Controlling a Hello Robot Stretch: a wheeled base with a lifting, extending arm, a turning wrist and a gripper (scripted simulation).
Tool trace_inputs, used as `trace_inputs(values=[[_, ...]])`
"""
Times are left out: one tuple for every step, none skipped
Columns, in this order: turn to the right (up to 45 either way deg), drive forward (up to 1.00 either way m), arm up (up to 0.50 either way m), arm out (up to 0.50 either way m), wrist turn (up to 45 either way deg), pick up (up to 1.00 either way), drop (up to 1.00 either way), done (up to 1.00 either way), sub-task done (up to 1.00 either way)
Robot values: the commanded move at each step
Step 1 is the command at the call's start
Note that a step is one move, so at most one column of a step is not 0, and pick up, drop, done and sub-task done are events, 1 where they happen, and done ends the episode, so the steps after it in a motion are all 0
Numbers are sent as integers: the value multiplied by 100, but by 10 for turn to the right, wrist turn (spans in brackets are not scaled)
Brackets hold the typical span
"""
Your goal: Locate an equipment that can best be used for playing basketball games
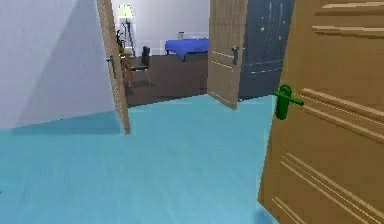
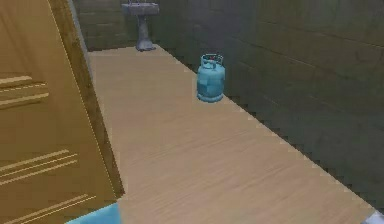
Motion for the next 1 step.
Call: trace_inputs(values=[[0,100,0,0,0,0,0,0,0]])
